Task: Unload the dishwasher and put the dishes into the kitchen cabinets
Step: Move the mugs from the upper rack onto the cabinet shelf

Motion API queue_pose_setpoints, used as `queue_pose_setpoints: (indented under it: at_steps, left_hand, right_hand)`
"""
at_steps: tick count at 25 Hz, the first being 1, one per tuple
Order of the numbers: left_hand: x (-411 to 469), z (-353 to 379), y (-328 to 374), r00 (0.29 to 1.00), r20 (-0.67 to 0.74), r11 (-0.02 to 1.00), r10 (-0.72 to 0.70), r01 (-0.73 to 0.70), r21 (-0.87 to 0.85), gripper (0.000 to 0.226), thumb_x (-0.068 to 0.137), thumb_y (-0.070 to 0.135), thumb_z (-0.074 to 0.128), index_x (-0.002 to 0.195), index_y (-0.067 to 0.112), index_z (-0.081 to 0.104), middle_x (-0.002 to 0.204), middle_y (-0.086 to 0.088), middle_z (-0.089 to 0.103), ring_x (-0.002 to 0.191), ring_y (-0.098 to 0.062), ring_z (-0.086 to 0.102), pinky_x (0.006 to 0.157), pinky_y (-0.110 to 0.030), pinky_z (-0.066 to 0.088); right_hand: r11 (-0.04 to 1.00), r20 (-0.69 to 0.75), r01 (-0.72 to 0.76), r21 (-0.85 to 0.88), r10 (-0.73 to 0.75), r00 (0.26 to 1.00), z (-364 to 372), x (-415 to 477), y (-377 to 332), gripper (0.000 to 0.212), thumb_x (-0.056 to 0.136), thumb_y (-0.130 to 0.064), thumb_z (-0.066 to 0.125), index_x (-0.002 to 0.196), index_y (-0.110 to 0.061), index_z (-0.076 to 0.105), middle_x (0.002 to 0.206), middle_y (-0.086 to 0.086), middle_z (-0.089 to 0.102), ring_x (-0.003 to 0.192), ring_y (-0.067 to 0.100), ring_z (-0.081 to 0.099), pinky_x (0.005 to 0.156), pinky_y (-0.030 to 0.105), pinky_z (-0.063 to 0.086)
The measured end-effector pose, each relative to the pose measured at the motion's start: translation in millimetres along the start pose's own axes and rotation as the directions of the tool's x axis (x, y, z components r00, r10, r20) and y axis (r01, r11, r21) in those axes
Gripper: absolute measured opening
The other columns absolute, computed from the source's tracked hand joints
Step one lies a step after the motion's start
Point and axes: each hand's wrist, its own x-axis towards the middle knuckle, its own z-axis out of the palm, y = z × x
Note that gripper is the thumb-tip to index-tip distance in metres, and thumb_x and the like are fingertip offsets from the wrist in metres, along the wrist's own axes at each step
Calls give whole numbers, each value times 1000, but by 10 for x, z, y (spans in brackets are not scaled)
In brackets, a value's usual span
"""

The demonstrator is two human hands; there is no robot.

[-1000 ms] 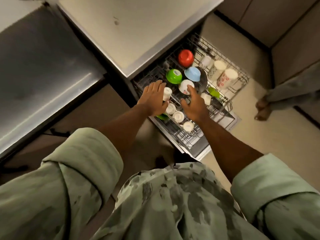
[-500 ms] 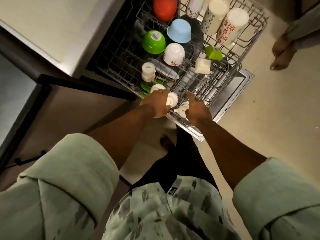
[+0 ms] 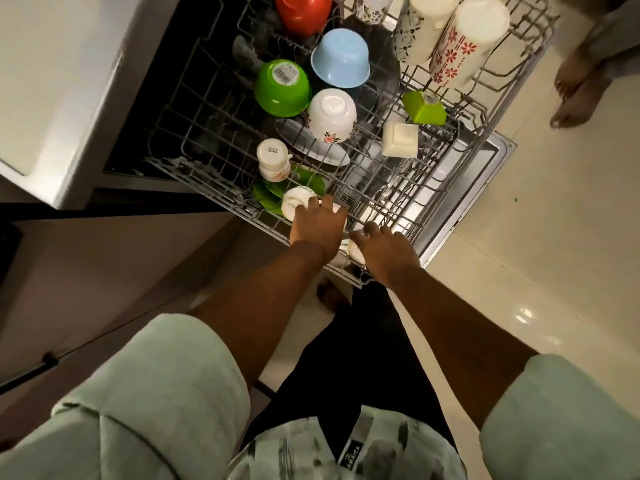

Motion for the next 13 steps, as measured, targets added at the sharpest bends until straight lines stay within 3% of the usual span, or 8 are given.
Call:
queue_pose_setpoints:
  at_steps: [4,7,13]
  left_hand:
    - [39,42,41,1000,-14,992,-23,21,-123,52,84,18,68,131,20,45,134,-15,41,118,-35,46,84,-41,49]
    - [4,14,-8,999,-13,962,-30,25,-272,53,82,12,69,130,19,47,134,-13,42,122,-34,41,89,-42,48]
    - [-308,-224,-59,992,-118,920,-53,3,-393,54,84,18,67,133,9,46,136,-11,43,125,-32,38,103,-45,40]
  right_hand:
    - [999,23,3,32,-4,1000,42,-2,60,61,88,-16,60,142,-22,31,153,11,34,113,39,58,84,45,51]
    - [1000,-6,-11,11,11,1000,-33,-63,94,59,87,-22,62,139,-20,34,146,9,43,97,34,66,76,39,51]
    - [980,-91,-14,199,33,995,-380,-359,119,70,82,-28,72,141,-10,38,145,14,42,126,34,48,92,44,50]
